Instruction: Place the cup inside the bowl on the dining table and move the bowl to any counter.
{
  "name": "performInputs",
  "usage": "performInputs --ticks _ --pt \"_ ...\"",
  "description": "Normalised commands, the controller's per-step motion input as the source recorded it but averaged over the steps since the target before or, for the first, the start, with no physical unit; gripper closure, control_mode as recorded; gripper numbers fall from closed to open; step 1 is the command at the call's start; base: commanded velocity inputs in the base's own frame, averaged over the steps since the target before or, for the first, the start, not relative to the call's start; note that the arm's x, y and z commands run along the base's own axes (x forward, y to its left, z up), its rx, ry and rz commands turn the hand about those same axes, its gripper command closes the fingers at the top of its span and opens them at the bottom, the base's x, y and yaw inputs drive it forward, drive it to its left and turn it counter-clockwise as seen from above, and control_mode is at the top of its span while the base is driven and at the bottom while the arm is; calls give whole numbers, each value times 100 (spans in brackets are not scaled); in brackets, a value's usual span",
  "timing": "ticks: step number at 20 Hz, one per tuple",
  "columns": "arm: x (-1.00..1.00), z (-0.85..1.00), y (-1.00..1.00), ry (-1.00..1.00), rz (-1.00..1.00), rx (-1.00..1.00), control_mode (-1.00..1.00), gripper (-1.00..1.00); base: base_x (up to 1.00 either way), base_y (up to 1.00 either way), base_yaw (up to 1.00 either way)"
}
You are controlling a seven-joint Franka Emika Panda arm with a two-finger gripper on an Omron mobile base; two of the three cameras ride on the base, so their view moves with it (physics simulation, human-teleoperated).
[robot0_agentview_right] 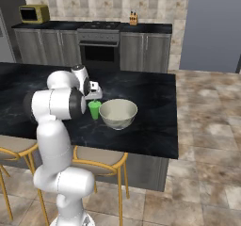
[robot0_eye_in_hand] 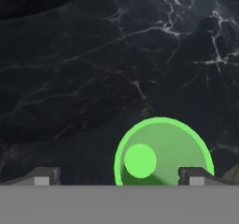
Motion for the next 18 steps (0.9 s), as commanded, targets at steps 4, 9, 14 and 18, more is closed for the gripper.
performInputs --ticks 4,9,14,18 --pt "19 -13 0 3 0 0 -100 -100 0 0 0" --pt "10 -18 0 5 0 0 -100 -100 0 0 0" --pt "0 -21 0 5 0 0 -100 -100 0 0 0" --pt "6 -12 0 2 0 0 -100 -100 0 0 0"
